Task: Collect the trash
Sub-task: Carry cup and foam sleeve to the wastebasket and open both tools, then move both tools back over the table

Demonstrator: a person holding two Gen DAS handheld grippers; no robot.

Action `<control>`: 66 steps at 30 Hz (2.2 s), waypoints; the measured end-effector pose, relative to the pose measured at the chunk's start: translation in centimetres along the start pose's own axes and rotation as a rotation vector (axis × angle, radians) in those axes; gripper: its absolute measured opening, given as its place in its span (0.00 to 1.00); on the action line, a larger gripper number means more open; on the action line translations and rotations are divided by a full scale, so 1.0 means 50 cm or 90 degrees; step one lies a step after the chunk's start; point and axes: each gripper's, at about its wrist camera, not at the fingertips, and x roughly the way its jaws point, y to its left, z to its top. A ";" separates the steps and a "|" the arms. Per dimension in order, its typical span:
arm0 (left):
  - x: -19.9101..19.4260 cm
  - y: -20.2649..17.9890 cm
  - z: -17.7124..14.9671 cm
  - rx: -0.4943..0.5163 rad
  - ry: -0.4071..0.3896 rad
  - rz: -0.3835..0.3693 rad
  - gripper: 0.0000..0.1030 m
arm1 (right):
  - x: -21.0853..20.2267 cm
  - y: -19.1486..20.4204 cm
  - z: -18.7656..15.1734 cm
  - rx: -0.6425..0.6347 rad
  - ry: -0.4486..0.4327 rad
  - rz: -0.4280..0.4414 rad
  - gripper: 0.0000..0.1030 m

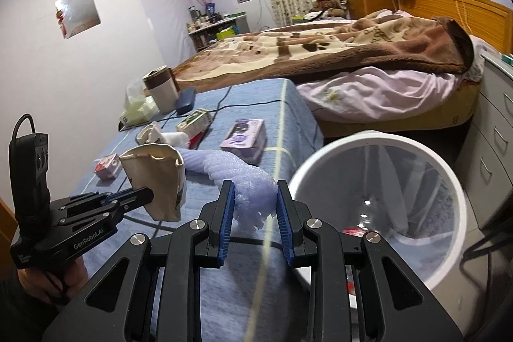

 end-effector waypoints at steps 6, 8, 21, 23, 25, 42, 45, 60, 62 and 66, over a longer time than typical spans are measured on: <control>0.027 -0.057 0.013 0.033 0.010 -0.030 0.06 | -0.023 -0.044 -0.012 0.029 -0.007 -0.033 0.26; 0.036 -0.075 0.017 0.044 0.013 -0.041 0.06 | -0.031 -0.058 -0.017 0.038 -0.009 -0.042 0.26; 0.098 -0.181 0.033 0.095 0.040 -0.096 0.06 | -0.055 -0.130 -0.044 0.081 0.000 -0.101 0.26; 0.111 -0.193 0.035 0.098 0.046 -0.104 0.06 | -0.053 -0.138 -0.048 0.083 0.008 -0.114 0.26; 0.122 -0.201 0.037 0.100 0.052 -0.110 0.06 | -0.049 -0.143 -0.049 0.083 0.016 -0.124 0.26; 0.197 -0.244 0.051 0.109 0.096 -0.152 0.07 | -0.045 -0.196 -0.060 0.118 0.044 -0.174 0.31; 0.202 -0.241 0.049 0.102 0.103 -0.165 0.10 | -0.048 -0.197 -0.060 0.118 0.038 -0.180 0.34; 0.147 -0.188 0.048 0.066 0.066 -0.150 0.28 | -0.053 -0.163 -0.048 0.101 0.021 -0.150 0.50; 0.134 -0.173 0.043 0.061 0.059 -0.137 0.28 | -0.053 -0.152 -0.045 0.094 0.018 -0.140 0.55; 0.109 -0.140 0.032 0.047 0.048 -0.116 0.28 | -0.046 -0.123 -0.041 0.077 0.020 -0.114 0.55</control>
